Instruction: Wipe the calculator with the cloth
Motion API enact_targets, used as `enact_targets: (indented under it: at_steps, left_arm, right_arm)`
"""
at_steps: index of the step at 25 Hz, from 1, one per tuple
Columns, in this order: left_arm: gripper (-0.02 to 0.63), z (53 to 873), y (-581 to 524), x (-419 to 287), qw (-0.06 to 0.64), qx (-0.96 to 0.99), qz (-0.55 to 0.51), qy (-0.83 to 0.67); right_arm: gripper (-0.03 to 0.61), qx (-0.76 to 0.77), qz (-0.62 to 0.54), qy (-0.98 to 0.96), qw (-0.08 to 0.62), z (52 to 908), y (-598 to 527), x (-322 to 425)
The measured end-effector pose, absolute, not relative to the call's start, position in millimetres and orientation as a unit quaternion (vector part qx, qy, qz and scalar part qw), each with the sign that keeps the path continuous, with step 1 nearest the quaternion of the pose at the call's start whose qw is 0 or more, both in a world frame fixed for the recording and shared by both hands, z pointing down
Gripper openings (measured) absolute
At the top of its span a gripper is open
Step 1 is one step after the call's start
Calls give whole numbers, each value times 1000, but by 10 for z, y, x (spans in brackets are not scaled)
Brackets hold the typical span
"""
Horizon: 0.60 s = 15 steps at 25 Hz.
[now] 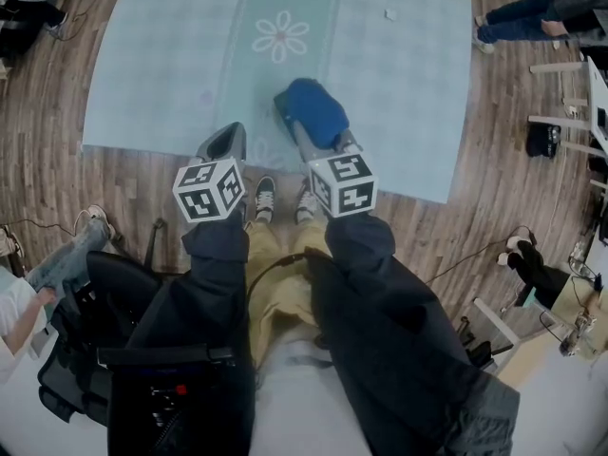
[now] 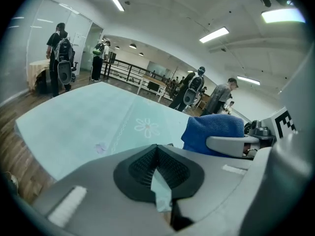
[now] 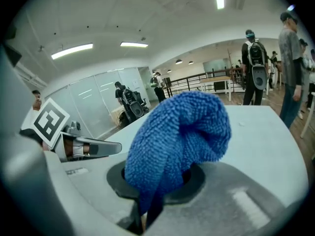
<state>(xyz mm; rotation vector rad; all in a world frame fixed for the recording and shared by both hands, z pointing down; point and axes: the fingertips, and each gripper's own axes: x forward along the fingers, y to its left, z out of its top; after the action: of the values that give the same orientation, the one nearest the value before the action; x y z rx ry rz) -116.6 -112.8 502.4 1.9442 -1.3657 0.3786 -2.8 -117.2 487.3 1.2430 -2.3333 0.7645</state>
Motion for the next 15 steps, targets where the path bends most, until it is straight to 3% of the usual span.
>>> enact_targets:
  at_steps: [15]
  left_arm:
    - [-2,3793,-1487,-776,268,815,83,-506]
  right_arm:
    - [58,516,182,-829,116,3682,-1312,441]
